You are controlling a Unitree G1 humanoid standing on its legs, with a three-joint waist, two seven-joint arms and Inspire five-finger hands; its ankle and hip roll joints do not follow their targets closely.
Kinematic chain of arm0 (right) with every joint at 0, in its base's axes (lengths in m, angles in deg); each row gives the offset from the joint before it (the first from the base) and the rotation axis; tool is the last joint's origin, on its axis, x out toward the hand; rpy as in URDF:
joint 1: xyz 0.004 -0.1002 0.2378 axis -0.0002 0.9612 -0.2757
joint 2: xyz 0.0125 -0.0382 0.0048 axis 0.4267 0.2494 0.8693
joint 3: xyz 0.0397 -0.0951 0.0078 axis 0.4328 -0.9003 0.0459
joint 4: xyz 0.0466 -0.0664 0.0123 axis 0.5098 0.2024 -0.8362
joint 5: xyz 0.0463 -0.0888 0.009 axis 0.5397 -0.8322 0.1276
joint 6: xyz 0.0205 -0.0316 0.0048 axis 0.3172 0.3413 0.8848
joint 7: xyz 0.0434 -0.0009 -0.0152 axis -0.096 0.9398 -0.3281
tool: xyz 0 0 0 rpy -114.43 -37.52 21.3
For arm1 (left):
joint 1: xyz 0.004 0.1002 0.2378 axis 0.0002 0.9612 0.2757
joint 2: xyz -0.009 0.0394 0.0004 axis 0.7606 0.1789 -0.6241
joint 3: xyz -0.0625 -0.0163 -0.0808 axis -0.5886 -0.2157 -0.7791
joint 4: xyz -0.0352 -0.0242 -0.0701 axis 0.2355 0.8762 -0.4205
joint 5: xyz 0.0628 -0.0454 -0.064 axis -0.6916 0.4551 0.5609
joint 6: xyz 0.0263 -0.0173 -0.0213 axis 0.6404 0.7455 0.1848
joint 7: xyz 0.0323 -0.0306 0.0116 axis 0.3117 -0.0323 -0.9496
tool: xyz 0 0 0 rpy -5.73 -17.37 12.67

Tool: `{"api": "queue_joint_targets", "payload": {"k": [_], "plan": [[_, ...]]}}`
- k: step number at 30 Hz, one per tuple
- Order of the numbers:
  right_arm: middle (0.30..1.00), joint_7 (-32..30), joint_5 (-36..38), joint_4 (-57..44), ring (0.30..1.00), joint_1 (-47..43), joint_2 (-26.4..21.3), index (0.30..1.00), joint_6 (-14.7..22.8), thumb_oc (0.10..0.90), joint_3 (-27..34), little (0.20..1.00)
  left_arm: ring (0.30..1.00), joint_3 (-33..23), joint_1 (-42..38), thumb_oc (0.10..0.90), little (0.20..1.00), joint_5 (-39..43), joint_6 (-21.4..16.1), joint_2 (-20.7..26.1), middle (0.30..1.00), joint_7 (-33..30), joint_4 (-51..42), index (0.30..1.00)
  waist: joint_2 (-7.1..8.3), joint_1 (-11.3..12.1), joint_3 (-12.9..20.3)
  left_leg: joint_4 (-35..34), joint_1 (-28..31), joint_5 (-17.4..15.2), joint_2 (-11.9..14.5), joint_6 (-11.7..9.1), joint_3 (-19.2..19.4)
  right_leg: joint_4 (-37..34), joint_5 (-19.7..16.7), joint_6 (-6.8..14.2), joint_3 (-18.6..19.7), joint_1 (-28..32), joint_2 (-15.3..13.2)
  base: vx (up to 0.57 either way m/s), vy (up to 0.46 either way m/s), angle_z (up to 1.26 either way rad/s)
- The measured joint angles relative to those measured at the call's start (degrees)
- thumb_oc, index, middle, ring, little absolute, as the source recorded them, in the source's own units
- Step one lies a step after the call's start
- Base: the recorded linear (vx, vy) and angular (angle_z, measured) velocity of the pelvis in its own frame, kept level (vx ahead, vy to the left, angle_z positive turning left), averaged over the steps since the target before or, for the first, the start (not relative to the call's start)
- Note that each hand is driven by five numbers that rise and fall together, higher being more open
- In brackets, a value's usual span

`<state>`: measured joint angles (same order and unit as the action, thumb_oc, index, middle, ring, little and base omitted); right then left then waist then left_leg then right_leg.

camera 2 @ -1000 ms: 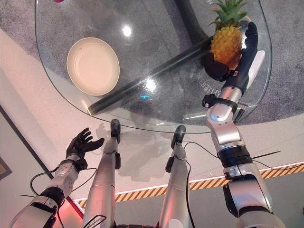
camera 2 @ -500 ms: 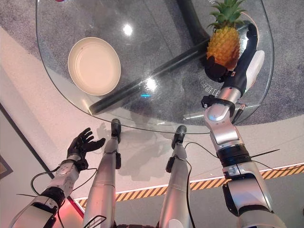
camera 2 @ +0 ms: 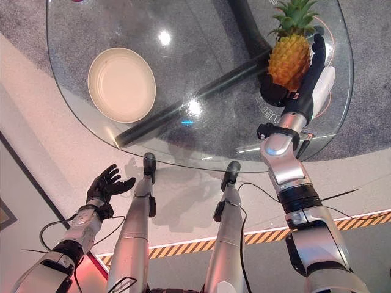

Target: Pick up the fruit to the plate

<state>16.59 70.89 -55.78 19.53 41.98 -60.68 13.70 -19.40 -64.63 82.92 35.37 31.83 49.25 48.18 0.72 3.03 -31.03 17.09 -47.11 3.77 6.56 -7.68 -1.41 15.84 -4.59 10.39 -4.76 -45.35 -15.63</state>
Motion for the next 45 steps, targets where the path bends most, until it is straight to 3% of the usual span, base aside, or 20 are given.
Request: {"api": "queue_joint_targets", "payload": {"k": [24,25,27,28,45], "plan": [[0.9,1.1,5.0,5.6,0.9,-2.5,0.8,0.9,-0.4,0.8,-0.2,0.9,0.9,0.0,0.0,0.8,0.9,0.0,0.1,0.0,0.9,-0.1,0.0,0.9,-0.13,0.2,0.0,0.0,0.1,0.4,-0.1,-0.1,-0.2,0.4,0.0,0.0,-0.1,0.1,-0.1,0.0,0.0,0.0],[0.855,1.1,5.0,5.6,0.855,-2.6,0.8,0.855,-0.5,0.748,-0.2,0.848,0.9,0.0,0.0,0.8,0.9,0.0,0.1,0.0,0.9,-0.1,0.0,0.9,-0.16,0.2,0.0,0.0,0.1,0.4,-0.1,-0.1,-0.3,0.4,0.0,0.0,-0.2,0.1,-0.1,0.0,0.0,0.0],[0.446,1.1,5.0,5.6,0.446,-2.7,0.8,0.446,-0.6,0.27,-0.1,0.37,0.9,0.0,0.0,0.8,0.9,0.0,0.1,0.0,0.9,-0.1,0.0,0.9,-0.36,0.2,0.0,0.0,0.0,0.4,-0.1,-0.1,-0.4,0.4,0.0,0.0,-0.4,0.2,-0.1,0.0,0.0,0.0],[0.3,1.0,5.0,5.6,0.3,-2.7,0.8,0.3,-0.6,0.1,0.0,0.2,0.9,0.0,0.0,0.8,0.9,0.0,0.1,0.0,0.9,-0.1,0.0,0.9,-0.47,0.2,0.1,0.0,0.0,0.4,-0.1,-0.1,-0.5,0.4,0.0,0.0,-0.5,0.3,-0.1,0.0,0.0,0.0],[0.3,1.8,10.1,7.4,0.3,-4.0,-0.2,0.3,-1.1,0.1,1.0,0.2,0.9,0.1,0.0,0.8,0.9,0.0,0.2,0.0,0.9,-0.1,-0.5,0.9,-0.69,0.0,0.1,0.0,0.1,0.5,-0.1,0.1,-0.8,0.5,0.0,-0.1,-0.8,0.5,-0.1,0.0,-0.001,0.0]]}}
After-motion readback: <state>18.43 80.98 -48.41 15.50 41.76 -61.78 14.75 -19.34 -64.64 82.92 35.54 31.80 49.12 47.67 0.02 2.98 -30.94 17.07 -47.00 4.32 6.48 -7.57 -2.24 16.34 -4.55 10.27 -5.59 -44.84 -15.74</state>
